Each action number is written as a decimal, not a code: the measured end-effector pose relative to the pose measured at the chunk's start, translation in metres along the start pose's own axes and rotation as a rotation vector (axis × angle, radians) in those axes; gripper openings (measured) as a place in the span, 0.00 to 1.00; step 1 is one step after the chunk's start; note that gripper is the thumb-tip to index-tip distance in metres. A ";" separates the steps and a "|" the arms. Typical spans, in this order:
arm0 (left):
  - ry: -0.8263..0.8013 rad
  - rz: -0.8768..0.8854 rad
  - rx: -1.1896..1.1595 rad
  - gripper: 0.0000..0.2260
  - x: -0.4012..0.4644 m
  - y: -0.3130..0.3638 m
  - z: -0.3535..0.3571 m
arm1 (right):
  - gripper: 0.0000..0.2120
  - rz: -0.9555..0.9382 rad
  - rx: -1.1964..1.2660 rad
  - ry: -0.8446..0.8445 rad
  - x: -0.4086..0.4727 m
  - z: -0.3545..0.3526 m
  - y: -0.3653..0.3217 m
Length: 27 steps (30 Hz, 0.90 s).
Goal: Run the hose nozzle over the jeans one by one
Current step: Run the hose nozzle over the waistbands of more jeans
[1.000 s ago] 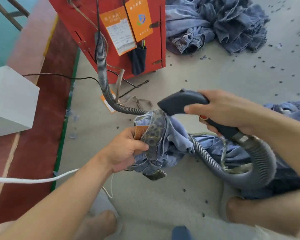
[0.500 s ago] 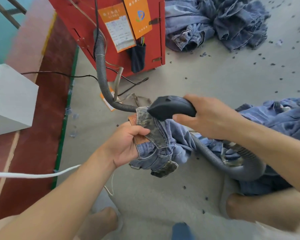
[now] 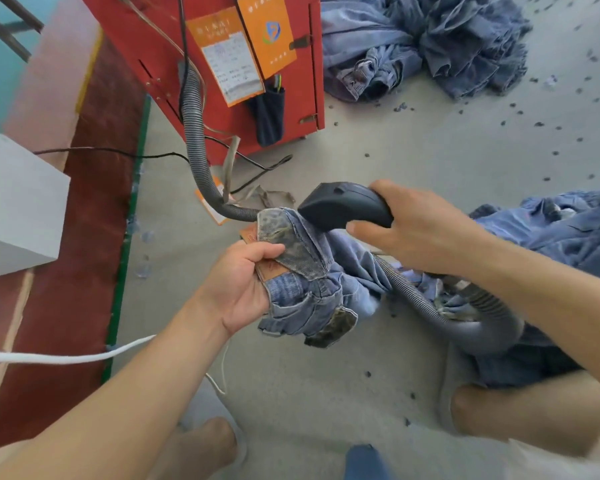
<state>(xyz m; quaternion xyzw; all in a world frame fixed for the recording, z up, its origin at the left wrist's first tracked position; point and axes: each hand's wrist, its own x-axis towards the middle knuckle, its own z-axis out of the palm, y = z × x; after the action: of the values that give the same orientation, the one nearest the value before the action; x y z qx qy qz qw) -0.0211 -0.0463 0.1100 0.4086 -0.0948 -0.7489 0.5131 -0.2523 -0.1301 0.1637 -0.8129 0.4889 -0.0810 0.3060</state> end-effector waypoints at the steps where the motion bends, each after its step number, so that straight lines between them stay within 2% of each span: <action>1: 0.022 0.002 -0.004 0.19 0.001 0.001 0.000 | 0.07 -0.002 0.020 -0.028 -0.001 -0.008 0.004; 4: 0.058 0.000 -0.059 0.20 0.001 0.006 0.001 | 0.07 -0.022 0.045 -0.234 -0.013 -0.023 0.010; 6: 0.049 -0.014 -0.052 0.20 0.001 0.006 0.001 | 0.08 -0.029 0.014 -0.291 -0.015 -0.015 0.005; 9: 0.104 -0.073 -0.004 0.17 0.002 0.000 0.002 | 0.09 0.004 0.020 -0.083 -0.002 0.007 0.001; 13: 0.165 -0.040 -0.017 0.15 0.002 0.004 0.002 | 0.12 0.167 0.301 0.182 0.011 -0.007 0.018; 16: 0.194 -0.016 -0.040 0.14 0.002 0.014 -0.001 | 0.27 0.243 0.496 0.252 0.005 -0.014 0.034; 18: 0.231 -0.023 -0.001 0.14 0.005 0.018 -0.004 | 0.34 0.205 0.433 0.221 -0.001 -0.005 0.037; 20: 0.230 -0.047 0.028 0.14 0.007 0.021 -0.004 | 0.29 0.136 0.291 0.127 -0.003 0.006 0.037; 23: 0.114 -0.116 0.010 0.23 0.004 0.025 -0.001 | 0.14 0.125 0.192 0.036 -0.004 0.015 0.037; 25: 0.052 -0.121 -0.013 0.26 0.002 0.026 0.000 | 0.12 0.114 0.150 0.019 -0.006 0.016 0.034; 27: 0.055 -0.094 0.010 0.24 0.002 0.020 0.003 | 0.13 0.078 0.114 0.042 -0.006 0.014 0.027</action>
<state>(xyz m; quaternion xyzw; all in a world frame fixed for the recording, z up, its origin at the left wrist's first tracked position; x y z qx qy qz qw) -0.0094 -0.0579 0.1226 0.4355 -0.0651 -0.7601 0.4779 -0.2698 -0.1282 0.1381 -0.7727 0.5209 -0.1137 0.3446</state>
